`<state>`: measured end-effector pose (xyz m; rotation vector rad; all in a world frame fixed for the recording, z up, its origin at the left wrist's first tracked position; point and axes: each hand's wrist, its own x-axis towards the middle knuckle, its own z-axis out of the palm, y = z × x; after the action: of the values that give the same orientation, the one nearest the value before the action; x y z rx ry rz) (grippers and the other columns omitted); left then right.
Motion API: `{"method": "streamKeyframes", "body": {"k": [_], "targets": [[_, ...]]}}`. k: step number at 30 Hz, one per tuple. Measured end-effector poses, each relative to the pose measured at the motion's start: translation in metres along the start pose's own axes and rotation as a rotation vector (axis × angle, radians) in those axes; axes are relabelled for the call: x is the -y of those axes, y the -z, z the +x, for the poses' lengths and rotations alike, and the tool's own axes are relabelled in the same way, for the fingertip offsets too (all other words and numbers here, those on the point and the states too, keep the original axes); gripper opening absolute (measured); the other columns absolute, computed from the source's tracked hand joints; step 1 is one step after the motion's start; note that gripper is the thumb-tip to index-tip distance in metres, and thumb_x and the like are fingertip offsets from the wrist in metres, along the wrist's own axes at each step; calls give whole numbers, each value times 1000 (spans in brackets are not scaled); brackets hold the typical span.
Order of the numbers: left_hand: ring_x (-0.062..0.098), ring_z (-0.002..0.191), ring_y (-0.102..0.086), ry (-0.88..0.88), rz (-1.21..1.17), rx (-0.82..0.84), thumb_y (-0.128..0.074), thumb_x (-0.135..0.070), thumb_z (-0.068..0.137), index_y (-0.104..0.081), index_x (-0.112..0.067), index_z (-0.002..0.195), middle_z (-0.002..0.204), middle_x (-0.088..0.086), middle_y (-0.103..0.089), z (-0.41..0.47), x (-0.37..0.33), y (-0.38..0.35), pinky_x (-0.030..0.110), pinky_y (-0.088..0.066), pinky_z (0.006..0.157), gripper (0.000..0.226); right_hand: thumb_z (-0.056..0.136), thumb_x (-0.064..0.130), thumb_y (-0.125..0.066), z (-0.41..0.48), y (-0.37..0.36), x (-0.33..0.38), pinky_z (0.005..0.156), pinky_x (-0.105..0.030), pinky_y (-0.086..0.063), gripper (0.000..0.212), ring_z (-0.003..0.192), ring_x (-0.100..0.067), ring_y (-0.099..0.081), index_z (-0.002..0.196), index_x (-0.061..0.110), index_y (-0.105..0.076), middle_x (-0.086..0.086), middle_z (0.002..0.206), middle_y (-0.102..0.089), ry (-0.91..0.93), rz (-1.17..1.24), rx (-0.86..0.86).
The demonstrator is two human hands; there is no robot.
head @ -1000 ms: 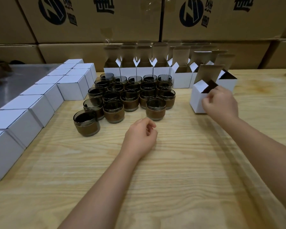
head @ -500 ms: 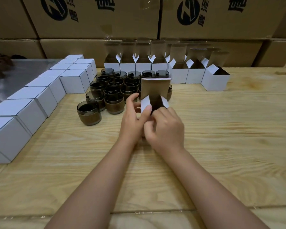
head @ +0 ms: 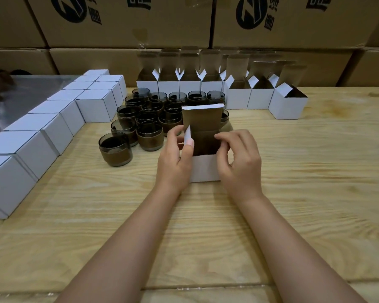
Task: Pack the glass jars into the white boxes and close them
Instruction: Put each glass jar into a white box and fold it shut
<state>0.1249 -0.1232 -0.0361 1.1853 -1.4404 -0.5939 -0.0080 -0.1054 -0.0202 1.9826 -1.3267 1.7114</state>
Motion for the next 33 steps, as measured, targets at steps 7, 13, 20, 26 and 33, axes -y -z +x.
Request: {"method": "streamKeyframes", "body": {"k": [7,13,20,26,33], "targets": [[23,82,-60,67,-206,34,-33,-26,78,-42,-40,113,85,-17,-64,-2,2,2,61,-51,74,39,75,-1,-50,-1,9,-13,82,-27,-27,34,87,-20,-45,97,11,-73,-2,81,-59,-165,-84,30],[45,80,-55,29,-193,158,-35,-13,72,-52,-47,112,92,19,-63,-1,-1,5,57,-48,68,55,75,3,-45,8,20,-25,64,-11,-36,44,69,-6,-44,107,23,-68,6,72,-46,-357,281,48],[36,84,-56,67,-193,209,-34,-16,72,-48,-57,117,104,10,-61,1,-1,4,52,-48,66,62,91,8,-45,10,18,-37,88,-25,-43,45,97,-18,-51,101,48,-65,8,84,-60,-557,429,122],[17,108,-57,55,-165,262,-32,-14,77,-38,-50,136,123,-1,-57,-1,-1,1,40,-48,90,68,80,28,-34,10,18,-39,82,5,-19,47,90,-1,-33,123,45,-46,8,84,-32,-562,333,434],[13,136,-35,101,-80,296,-32,-26,78,-31,-18,149,151,0,-37,1,-4,0,39,-30,114,71,80,27,-35,9,17,-38,83,3,-20,57,94,-8,-31,134,27,-53,9,84,-30,-526,232,449]]}}
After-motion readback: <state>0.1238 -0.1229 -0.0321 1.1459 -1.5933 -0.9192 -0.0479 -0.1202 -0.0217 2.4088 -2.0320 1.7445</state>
